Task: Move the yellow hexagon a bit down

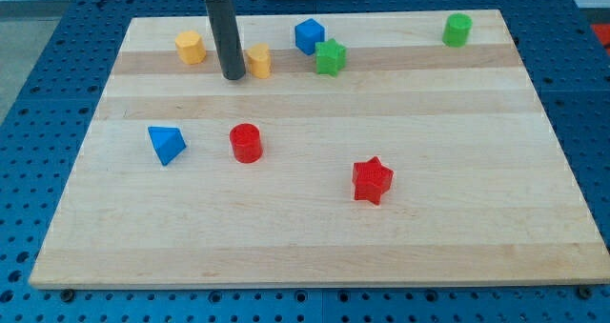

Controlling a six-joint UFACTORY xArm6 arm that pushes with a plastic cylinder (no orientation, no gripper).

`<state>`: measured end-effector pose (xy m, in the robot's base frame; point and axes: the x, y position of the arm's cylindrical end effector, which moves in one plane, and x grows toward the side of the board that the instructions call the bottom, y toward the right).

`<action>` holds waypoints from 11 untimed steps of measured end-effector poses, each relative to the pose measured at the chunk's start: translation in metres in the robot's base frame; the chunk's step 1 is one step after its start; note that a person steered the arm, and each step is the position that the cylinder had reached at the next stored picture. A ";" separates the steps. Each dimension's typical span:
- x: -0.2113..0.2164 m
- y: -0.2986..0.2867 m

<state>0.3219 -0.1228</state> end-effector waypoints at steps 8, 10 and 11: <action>-0.080 -0.075; 0.007 -0.072; 0.005 -0.035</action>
